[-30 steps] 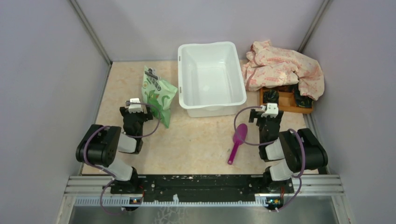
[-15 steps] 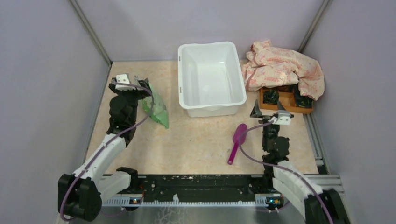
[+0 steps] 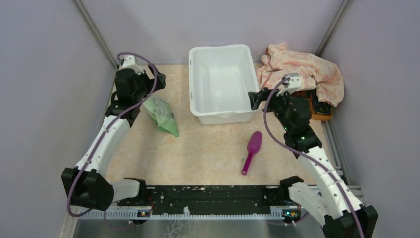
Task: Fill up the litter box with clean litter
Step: Remove the clamp from the cat litter bag.
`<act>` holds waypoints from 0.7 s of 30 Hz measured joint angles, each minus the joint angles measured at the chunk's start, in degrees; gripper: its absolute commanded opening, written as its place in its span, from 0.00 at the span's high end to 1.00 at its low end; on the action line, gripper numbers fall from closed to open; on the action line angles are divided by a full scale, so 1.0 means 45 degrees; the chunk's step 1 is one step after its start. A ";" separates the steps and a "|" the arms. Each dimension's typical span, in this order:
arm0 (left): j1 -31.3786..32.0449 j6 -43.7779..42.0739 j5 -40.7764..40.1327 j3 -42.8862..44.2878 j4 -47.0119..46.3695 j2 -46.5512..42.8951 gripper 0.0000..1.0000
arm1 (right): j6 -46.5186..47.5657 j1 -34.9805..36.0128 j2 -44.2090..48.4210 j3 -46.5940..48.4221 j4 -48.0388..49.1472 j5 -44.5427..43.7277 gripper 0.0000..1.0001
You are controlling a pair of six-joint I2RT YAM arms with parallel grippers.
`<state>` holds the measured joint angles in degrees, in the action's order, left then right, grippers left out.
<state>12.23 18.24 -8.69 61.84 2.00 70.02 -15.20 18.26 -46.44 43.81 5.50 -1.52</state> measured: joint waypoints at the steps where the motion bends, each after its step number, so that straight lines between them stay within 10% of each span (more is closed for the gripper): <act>1: -0.0287 0.0199 0.0631 0.0180 0.0423 0.0175 0.01 | -0.0087 0.0010 -0.0267 0.0126 -0.0588 0.0593 0.02; 7: -0.3298 0.1564 0.3881 0.0321 0.2132 -0.0219 0.01 | 0.0185 0.1190 -0.2565 0.2497 -0.3478 0.1792 0.06; 16: -0.5095 0.2327 0.2662 0.2968 0.5479 -0.0262 0.02 | 0.1394 0.4265 -0.5877 0.6635 -0.4896 0.0714 0.22; 21: -0.6217 0.2754 0.3929 0.2229 0.5761 0.0913 0.47 | 0.1632 0.4697 -0.6737 0.6732 -0.5527 0.0335 0.23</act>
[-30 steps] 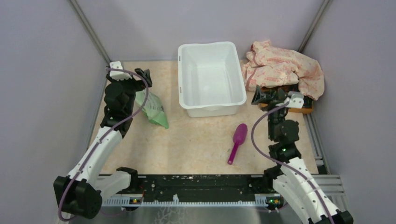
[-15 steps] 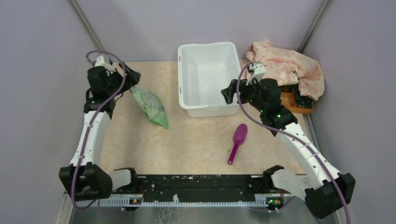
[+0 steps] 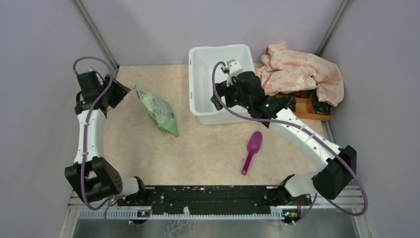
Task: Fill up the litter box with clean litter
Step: Remove the clamp from the cat litter bag.
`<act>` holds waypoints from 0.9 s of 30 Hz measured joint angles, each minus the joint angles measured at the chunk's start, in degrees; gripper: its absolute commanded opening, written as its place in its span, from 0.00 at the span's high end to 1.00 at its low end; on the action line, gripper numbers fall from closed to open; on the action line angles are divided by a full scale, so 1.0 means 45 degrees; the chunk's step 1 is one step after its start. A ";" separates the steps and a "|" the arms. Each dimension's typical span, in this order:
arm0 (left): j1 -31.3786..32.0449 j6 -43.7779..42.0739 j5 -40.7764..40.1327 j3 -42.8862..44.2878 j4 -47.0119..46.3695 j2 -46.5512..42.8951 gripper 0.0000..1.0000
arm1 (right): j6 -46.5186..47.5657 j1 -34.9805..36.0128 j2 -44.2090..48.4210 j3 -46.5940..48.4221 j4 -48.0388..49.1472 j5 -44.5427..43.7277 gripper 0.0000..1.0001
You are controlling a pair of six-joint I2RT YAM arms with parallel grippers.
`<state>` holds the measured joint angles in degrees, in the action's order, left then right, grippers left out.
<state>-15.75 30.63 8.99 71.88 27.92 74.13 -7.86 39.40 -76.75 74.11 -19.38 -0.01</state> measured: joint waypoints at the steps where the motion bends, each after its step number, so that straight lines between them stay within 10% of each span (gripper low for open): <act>1: -0.0175 0.0078 0.0403 -0.0369 -0.0029 0.0233 0.50 | 0.0049 0.0029 -0.0078 -0.0015 -0.0078 -0.0073 0.23; 9: -0.0588 0.0806 0.2618 -0.0903 -0.0209 0.1185 0.33 | 0.0185 0.0141 -0.0102 -0.0505 -0.0107 -0.0413 0.22; 14: -0.0588 0.1200 0.3206 -0.0340 -0.0393 0.1219 0.05 | 0.0180 0.0277 -0.0053 -0.1574 0.0029 -0.0418 0.22; 27: -0.0306 0.1360 0.2924 0.0612 -0.0612 0.2424 0.18 | 0.0175 0.0369 -0.0053 -0.2142 0.0622 -0.0233 0.22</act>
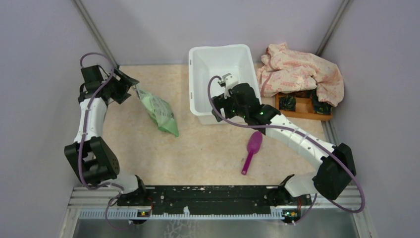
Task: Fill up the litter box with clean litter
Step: Remove the clamp from the cat litter bag.
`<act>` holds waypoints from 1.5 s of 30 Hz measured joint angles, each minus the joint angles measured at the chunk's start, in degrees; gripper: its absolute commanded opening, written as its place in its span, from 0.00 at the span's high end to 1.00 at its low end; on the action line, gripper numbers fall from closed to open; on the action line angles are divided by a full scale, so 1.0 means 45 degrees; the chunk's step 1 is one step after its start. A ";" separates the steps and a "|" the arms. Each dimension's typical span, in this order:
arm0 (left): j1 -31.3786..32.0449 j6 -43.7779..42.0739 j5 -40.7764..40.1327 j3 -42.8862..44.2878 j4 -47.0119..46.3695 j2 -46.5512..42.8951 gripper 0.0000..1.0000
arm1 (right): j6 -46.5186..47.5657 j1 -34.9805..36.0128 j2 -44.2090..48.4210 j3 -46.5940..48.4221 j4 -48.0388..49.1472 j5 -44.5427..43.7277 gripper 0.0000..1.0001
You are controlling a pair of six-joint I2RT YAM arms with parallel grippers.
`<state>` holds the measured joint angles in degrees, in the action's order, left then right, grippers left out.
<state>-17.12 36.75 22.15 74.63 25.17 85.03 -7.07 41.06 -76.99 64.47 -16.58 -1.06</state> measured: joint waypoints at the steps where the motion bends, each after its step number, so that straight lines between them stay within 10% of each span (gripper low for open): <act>1: 0.0068 -0.0010 -0.0083 0.0068 0.0049 0.0185 0.20 | 0.0000 0.0000 0.0000 -0.0019 0.0034 0.0015 0.22; 13: 0.1214 -0.0243 -0.1345 0.1953 0.0495 0.1360 0.47 | 0.0010 0.0010 0.0005 -0.0709 0.0267 -0.0005 0.22; 37: 0.2730 -0.1875 -0.4080 0.3876 0.3031 0.2574 0.36 | 0.0112 0.0010 0.0000 -0.1651 0.1122 0.0073 0.22; 45: 0.2875 -0.2137 -0.4430 0.3891 0.3351 0.2793 0.64 | 0.0121 0.0010 0.0000 -0.1739 0.1141 0.0078 0.22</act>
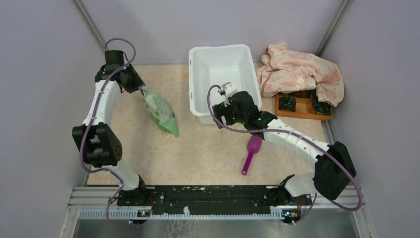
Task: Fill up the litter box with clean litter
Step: Remove the clamp from the cat litter bag.
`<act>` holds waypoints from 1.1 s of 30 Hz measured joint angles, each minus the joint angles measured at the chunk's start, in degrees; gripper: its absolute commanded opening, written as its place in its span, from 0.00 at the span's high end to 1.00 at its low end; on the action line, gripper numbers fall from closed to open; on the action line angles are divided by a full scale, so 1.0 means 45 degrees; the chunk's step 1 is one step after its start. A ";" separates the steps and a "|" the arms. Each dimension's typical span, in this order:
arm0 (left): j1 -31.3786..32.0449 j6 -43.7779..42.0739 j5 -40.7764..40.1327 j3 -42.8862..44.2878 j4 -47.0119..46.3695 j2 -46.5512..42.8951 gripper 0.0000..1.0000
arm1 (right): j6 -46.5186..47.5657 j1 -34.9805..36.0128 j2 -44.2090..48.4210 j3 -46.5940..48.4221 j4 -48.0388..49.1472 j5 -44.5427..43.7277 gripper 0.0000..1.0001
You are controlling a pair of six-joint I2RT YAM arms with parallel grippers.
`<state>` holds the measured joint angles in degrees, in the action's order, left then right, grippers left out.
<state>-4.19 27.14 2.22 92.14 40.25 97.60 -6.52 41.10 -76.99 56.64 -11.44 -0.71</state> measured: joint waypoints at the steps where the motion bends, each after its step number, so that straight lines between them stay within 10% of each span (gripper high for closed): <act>1: 0.0005 -0.0015 -0.0053 0.0000 0.0029 0.0005 0.65 | 0.0000 0.0000 0.0000 0.0000 0.0000 0.0000 0.22; 13: -0.0005 -0.0253 -0.0403 0.0296 0.0568 0.0005 1.00 | 0.0010 0.0000 -0.0010 -0.0117 0.0257 0.0233 0.22; 33: 0.0019 -0.1258 -0.1399 -0.0019 0.1073 -0.0622 0.91 | 0.0005 0.0000 -0.0087 -0.0170 0.0282 0.0520 0.22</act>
<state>-4.10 21.47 -4.08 92.05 45.08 94.80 -6.50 41.10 -77.38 55.88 -10.17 1.63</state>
